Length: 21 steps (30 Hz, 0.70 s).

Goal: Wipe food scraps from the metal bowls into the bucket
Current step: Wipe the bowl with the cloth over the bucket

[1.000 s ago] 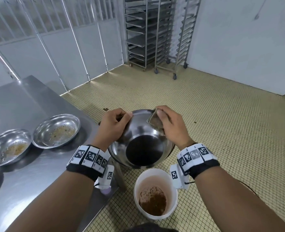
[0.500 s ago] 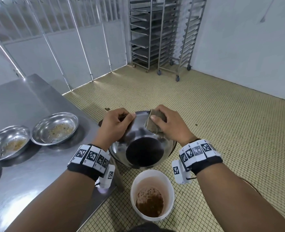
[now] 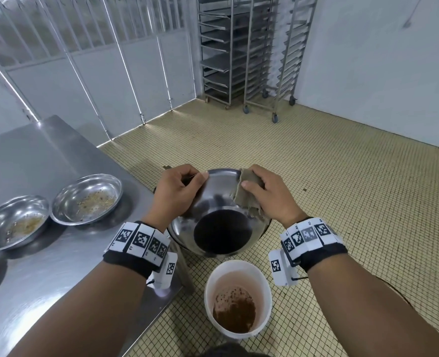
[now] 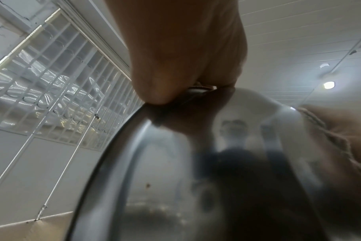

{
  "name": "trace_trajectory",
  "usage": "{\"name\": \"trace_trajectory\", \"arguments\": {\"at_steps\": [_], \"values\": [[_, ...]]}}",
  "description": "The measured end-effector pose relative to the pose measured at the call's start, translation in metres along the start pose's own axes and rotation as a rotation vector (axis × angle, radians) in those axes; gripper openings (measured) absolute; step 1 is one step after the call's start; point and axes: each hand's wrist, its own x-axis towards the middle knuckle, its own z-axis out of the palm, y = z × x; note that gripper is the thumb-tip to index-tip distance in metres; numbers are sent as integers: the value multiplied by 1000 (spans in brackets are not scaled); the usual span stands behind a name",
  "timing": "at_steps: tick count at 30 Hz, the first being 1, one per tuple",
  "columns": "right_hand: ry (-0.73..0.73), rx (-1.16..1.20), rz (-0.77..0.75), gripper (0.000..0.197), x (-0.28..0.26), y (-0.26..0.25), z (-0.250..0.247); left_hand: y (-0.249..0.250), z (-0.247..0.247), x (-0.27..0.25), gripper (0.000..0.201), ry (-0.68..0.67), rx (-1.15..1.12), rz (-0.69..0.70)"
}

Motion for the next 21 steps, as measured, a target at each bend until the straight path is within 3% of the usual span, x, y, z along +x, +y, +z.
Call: {"name": "trace_trajectory", "arguments": {"at_steps": [3, 5, 9, 13, 19, 21], "values": [[29, 90, 64, 28, -8, -1, 7, -3, -2, 0, 23, -1, 21, 21], [49, 10, 43, 35, -2, -8, 8, -2, 1, -2, 24, -29, 31, 13], [1, -47, -37, 14, 12, -16, 3, 0, 0, 2, 22, -4, 5, 1], [7, 58, 10, 17, 3, -3, 3, -4, -1, 1, 23, -1, -8, -10], [-34, -137, -98, 10, 18, -18, 6, -2, 8, -3, 22, -50, -10, -12], [1, -109, -66, 14, 14, -14, 3, 0, 3, 0, 21, -21, -8, -3]]}}
